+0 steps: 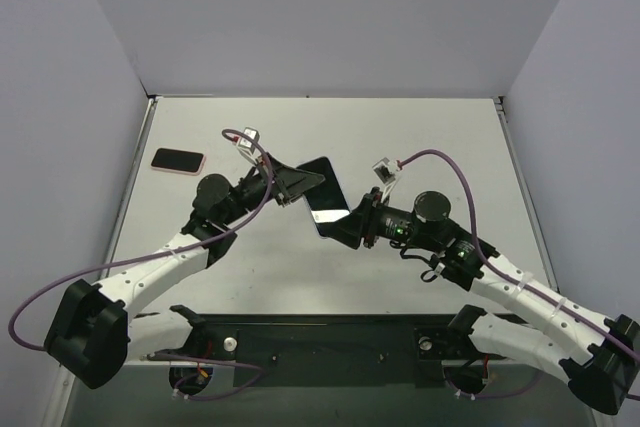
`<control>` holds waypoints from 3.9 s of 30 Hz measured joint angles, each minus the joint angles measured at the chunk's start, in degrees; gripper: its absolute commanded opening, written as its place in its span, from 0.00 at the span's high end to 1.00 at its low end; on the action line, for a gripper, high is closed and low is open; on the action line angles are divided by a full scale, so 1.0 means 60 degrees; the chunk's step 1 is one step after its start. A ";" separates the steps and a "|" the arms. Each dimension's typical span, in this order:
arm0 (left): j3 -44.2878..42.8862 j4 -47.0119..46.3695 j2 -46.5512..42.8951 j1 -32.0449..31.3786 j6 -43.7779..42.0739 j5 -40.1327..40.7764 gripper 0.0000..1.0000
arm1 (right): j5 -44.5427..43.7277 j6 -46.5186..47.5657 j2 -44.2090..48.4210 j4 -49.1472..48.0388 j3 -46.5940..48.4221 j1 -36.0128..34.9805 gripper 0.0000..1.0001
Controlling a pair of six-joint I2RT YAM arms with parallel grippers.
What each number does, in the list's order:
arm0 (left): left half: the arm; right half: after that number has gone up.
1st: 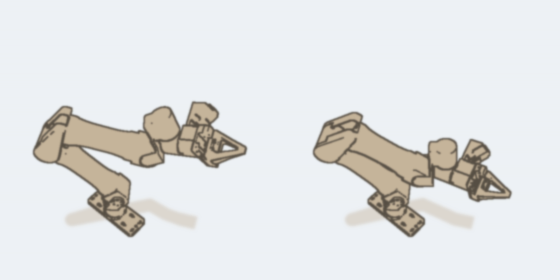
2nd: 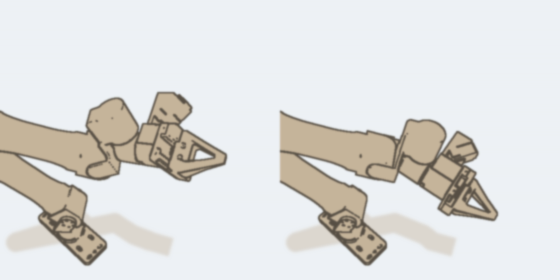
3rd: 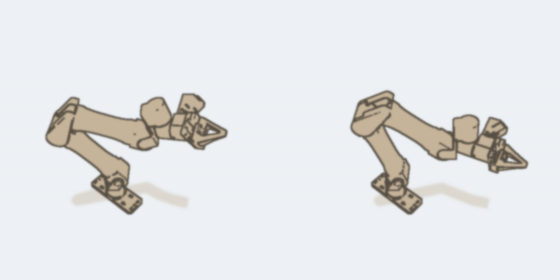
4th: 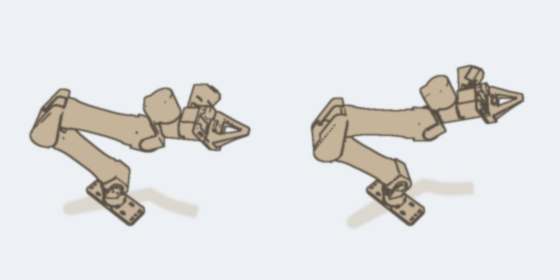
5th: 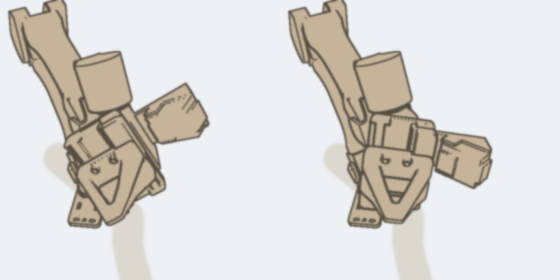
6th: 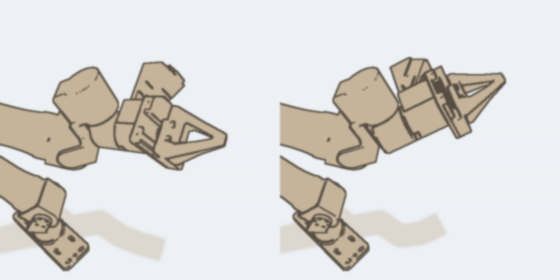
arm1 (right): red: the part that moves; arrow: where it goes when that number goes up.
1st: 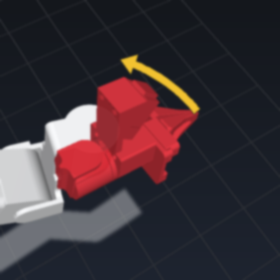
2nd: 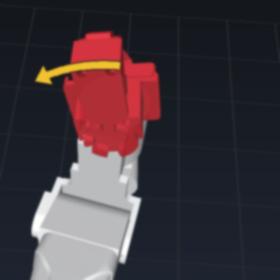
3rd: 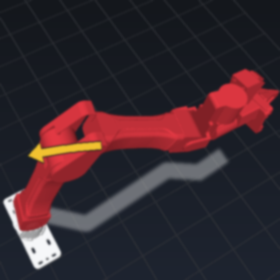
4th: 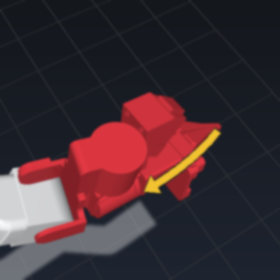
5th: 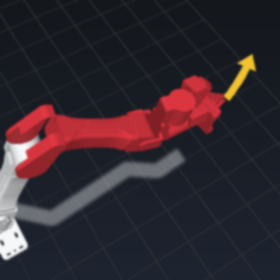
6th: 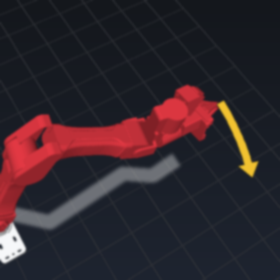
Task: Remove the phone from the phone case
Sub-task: Pick up the phone at the center of the board, then remove the phone case from the phone.
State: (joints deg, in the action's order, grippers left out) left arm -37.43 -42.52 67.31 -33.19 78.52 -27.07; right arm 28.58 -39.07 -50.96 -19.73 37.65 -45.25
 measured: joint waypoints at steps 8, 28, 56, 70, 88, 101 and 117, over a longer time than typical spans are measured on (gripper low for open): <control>0.0521 -0.0339 -0.0750 0.0033 0.0408 0.0550 1.00 | -0.0044 -0.0597 -0.0044 -0.1246 -0.0248 -0.0313 0.57; 0.1271 -0.0517 -0.1093 0.0029 0.1249 0.2514 1.00 | -0.0069 -0.1548 -0.0528 -0.2688 -0.0743 -0.0477 0.74; 0.1144 -0.1687 -0.0393 0.0058 0.3228 0.1610 1.00 | 0.0430 0.1585 -0.0138 -0.2164 -0.0514 -0.0415 1.00; 0.0718 -0.2310 0.0055 0.0437 0.3829 0.1472 1.00 | -0.0535 0.2728 -0.0597 -0.1016 0.0543 -0.0229 1.00; -0.1286 0.4579 -0.2688 0.0240 -0.2055 0.1370 1.00 | 0.1716 0.2597 0.0601 0.2459 0.1213 0.1195 0.44; -0.1169 0.3909 -0.2102 0.0419 -0.1661 -0.0051 1.00 | 0.4320 0.1180 -0.0583 0.1104 0.1264 0.2182 0.76; -0.0718 0.0998 -0.1428 0.0739 -0.0270 -0.1836 1.00 | 0.5901 0.1213 -0.0474 0.0798 0.1424 0.2080 1.00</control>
State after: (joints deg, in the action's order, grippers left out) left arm -41.74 -36.53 58.74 -28.75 76.90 -38.09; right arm 63.99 -31.79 -53.80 -14.94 46.19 -32.77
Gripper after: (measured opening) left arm 0.239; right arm 0.004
